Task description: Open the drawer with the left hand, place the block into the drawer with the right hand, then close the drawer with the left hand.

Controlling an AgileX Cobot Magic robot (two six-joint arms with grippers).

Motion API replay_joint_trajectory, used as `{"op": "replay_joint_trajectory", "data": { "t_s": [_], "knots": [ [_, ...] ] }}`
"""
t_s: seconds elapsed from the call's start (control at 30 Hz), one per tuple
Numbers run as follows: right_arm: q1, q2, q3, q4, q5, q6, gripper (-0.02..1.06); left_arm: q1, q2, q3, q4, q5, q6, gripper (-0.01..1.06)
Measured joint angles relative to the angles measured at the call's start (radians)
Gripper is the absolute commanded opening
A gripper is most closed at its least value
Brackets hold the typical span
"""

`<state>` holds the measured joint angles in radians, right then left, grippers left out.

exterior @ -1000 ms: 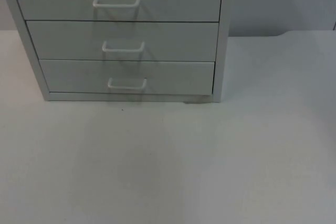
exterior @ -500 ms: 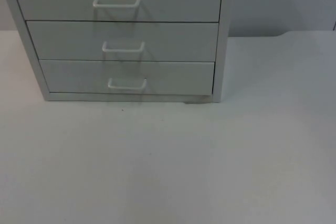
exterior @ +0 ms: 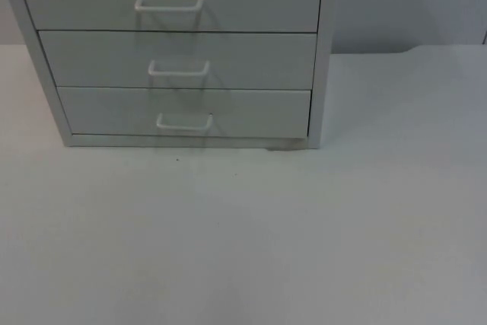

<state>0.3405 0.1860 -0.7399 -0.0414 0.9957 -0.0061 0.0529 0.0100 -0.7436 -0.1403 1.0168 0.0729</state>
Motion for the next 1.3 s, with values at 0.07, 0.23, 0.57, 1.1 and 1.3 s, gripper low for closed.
{"op": "replay_joint_trajectory", "data": {
  "t_s": [0.07, 0.23, 0.57, 1.1, 1.3],
  "knots": [
    [0.0, -0.052, 0.031, 0.048, 0.009, -0.043, 0.74, 0.0, -0.006, 0.0, 0.007, 0.034, 0.0, 0.0],
    [0.0, -0.159, 0.092, 0.068, 0.035, -0.064, 0.74, 0.0, -0.006, 0.05, 0.008, 0.069, 0.0, 0.0],
    [0.0, -0.184, 0.206, 0.068, 0.105, -0.047, 0.74, 0.0, -0.006, 0.21, 0.002, 0.069, 0.021, 0.0],
    [0.0, -0.184, 0.222, 0.028, 0.099, 0.014, 0.74, -0.015, -0.006, 0.227, -0.001, 0.05, 0.025, 0.0],
    [0.0, -0.184, 0.222, 0.026, 0.097, 0.014, 0.74, -0.017, -0.006, 0.237, 0.041, 0.052, 0.028, 0.0]
  ]
}}
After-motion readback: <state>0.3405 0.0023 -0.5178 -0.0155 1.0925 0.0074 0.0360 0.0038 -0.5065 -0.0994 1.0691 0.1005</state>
